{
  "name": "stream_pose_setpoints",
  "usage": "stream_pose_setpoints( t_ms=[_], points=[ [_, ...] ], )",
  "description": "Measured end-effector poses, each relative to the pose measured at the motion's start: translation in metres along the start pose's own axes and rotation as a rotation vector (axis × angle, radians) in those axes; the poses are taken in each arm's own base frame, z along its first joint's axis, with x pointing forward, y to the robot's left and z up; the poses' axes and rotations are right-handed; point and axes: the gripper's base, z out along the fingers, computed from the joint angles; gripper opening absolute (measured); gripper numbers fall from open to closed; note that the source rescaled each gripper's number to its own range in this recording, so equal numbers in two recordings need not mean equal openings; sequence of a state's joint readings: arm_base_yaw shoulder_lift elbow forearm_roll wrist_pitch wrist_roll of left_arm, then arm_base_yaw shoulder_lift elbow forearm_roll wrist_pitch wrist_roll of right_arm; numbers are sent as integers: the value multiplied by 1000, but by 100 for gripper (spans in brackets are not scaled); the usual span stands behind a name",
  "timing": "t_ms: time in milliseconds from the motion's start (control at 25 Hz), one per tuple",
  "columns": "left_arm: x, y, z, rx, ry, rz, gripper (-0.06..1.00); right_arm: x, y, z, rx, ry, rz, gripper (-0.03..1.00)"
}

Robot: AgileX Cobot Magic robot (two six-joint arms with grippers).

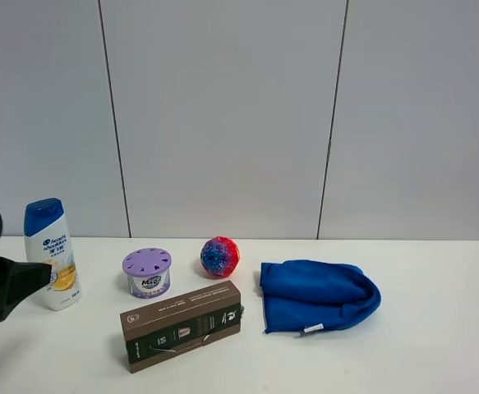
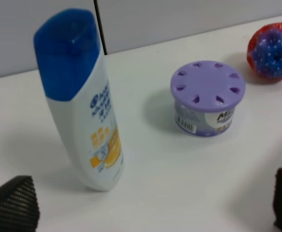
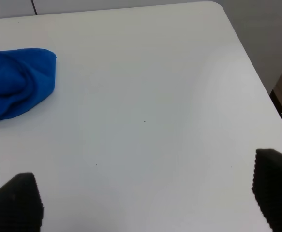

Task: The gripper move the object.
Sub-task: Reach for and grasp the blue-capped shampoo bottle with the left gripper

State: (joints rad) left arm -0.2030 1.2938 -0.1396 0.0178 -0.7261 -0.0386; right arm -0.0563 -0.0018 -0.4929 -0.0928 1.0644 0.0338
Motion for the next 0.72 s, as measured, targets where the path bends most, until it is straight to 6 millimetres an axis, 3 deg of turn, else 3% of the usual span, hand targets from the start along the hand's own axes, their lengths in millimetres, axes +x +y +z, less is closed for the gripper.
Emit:
stream_pose_setpoints(
  t_ms=[360, 720],
  points=[
    [29, 4, 28, -32, 10, -25, 100, 0, 0, 0, 0, 0, 0, 100],
    [29, 23, 32, -119, -81, -123, 100, 0, 0, 0, 0, 0, 0, 100]
  ],
)
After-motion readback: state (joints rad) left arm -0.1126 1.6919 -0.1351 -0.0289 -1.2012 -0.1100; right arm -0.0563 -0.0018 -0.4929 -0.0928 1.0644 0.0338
